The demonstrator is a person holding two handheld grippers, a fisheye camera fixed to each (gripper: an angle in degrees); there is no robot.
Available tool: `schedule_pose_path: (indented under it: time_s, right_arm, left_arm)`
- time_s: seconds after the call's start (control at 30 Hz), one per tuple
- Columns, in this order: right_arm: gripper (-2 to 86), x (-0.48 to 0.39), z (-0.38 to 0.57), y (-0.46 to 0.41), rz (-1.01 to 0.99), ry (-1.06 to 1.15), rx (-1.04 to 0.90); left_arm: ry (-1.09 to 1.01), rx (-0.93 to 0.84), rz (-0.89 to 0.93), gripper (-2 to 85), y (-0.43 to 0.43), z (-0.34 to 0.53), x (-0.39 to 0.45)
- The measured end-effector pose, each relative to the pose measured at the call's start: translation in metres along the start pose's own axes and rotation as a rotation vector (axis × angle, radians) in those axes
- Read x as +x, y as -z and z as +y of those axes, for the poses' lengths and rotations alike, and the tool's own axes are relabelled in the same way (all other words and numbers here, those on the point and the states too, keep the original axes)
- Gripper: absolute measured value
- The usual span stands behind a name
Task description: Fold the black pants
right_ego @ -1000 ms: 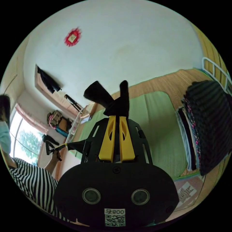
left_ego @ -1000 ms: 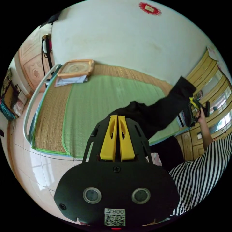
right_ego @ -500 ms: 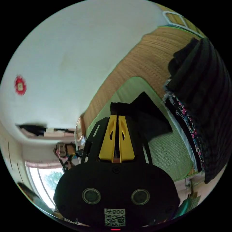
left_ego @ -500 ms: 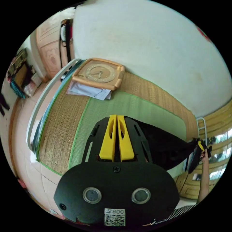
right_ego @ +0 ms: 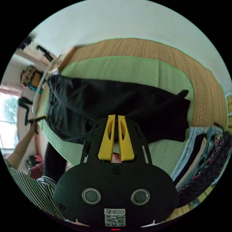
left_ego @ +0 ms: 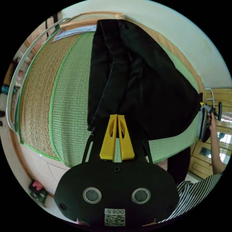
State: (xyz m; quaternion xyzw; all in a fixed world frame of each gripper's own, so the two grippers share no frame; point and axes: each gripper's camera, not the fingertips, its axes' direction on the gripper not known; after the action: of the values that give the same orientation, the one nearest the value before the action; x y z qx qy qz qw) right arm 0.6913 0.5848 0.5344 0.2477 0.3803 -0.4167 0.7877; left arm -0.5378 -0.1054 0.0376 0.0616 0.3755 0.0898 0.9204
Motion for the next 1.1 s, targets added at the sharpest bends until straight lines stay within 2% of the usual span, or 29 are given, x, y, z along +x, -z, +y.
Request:
schedule_pose_path:
  time_s: [0.17,0.37,0.47,0.57,0.7,0.8,0.87,1.0,1.1]
  right_arm:
    - [-0.3,-0.010,0.020,-0.017,0.053,0.005,-0.131]
    - [-0.3,0.010,0.115,0.004,0.049,-0.116,-0.139]
    - [-0.1,0.018,0.175,-0.004,-0.025,-0.198,-0.180]
    - [0.7,0.027,0.208,0.006,-0.066,-0.269,-0.119]
    - [5.9,0.074,0.202,0.038,-0.254,-0.442,0.097]
    - [7.7,0.116,0.193,0.049,-0.345,-0.575,0.209]
    - [7.9,0.136,0.187,0.052,-0.349,-0.632,0.226]
    - [7.9,0.172,0.185,0.043,-0.434,-0.760,0.248]
    - [7.2,0.181,0.184,0.038,-0.463,-0.769,0.238]
  left_arm:
    - [-0.101,-0.070,-0.108,0.0,-0.004,0.004,-0.003]
    - [-0.140,-0.078,-0.199,-0.1,-0.006,0.047,-0.029]
    - [-0.151,-0.095,-0.257,-0.1,-0.007,0.068,-0.045]
    - [-0.135,-0.112,-0.275,-0.1,-0.005,0.079,-0.059]
    - [-0.143,-0.096,-0.293,-0.1,0.001,0.084,-0.063]
    - [-0.135,-0.006,-0.243,0.0,0.017,0.089,-0.064]
    - [-0.116,0.040,-0.111,0.0,0.023,0.091,-0.068]
    - [-0.102,0.022,0.043,0.1,0.009,0.091,-0.069]
    - [-0.110,-0.009,0.139,0.1,-0.008,0.092,-0.064]
